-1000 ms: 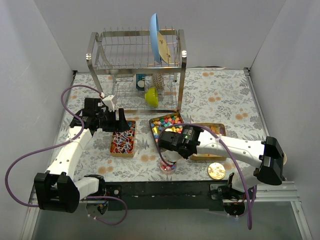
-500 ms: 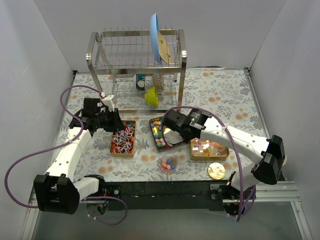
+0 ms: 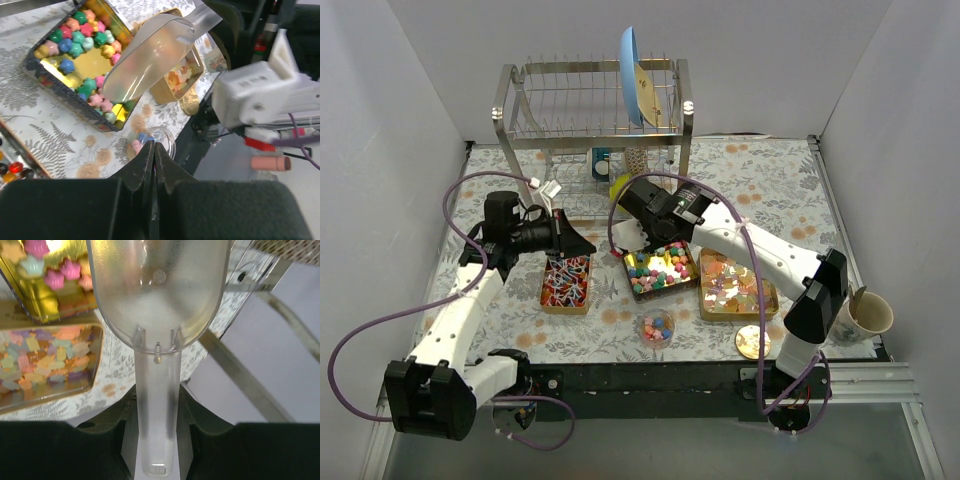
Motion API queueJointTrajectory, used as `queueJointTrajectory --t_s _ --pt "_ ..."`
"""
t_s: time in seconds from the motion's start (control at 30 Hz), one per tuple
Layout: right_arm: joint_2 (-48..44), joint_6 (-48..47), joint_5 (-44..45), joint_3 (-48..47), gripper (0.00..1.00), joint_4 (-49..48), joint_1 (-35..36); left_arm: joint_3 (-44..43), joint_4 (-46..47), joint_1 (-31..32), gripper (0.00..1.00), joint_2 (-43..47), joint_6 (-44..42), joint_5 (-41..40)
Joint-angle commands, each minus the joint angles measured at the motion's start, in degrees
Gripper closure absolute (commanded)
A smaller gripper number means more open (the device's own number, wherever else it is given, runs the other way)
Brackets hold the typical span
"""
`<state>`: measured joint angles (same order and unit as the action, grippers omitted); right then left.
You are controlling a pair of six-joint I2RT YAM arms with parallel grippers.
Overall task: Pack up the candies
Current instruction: Adjust the spatula.
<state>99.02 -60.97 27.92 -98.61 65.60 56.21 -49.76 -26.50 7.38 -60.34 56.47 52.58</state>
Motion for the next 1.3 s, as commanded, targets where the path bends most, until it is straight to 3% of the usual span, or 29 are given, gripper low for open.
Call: queueJointTrajectory --t_s 0.0,0.33,0.47,0.5,0.63,0.73,0.83,0.97,1.03,1.27 --pt "0.9 4.5 -7.8 -7.2 0.99 0.3 2.8 -0.3 6.1 0.5 1.00 -3.9 5.5 4.6" --pt "0.9 6.4 -11.3 -14.4 0.99 -2.8 8.3 -3.5 6.3 0.8 1.00 -11.0 5.3 0.7" --pt "-0.2 6.0 -10.3 -9.1 0.99 -3.6 7.5 -5.1 4.4 0.8 0.98 -10.7 3.5 -1.8" --pt "-1.9 5.2 -10.3 -6.8 0.99 -4.4 6.9 -5.9 2.3 0.8 0.84 -10.2 3.2 -3.2" --pt "-4.8 -0.8 -11.2 2.6 0.99 -5.9 1.6 -8.0 -3.0 0.8 0.56 -5.4 2.4 -17.8" --pt "-5.5 -8.0 -12.1 3.4 0.99 -5.1 -3.5 -5.5 -5.4 0.8 0.49 -4.3 3.1 -20.8" --pt "-5.0 -15.3 -13.3 3.2 0.99 -3.0 -7.9 -0.5 -5.7 0.8 0.58 -5.6 4.1 -18.5" --pt "-3.4 -22.8 -14.2 2.3 0.99 2.1 -11.4 5.7 -1.9 1.0 0.91 -7.0 6.8 -14.5" --pt "-3.0 -26.1 -13.7 2.5 0.99 2.9 -11.9 6.8 0.4 1.9 1.00 -8.7 7.0 -12.6" --pt "-0.9 -30.0 -11.5 4.6 0.99 5.3 -12.6 8.5 5.1 6.0 1.00 -13.1 8.3 -12.5"
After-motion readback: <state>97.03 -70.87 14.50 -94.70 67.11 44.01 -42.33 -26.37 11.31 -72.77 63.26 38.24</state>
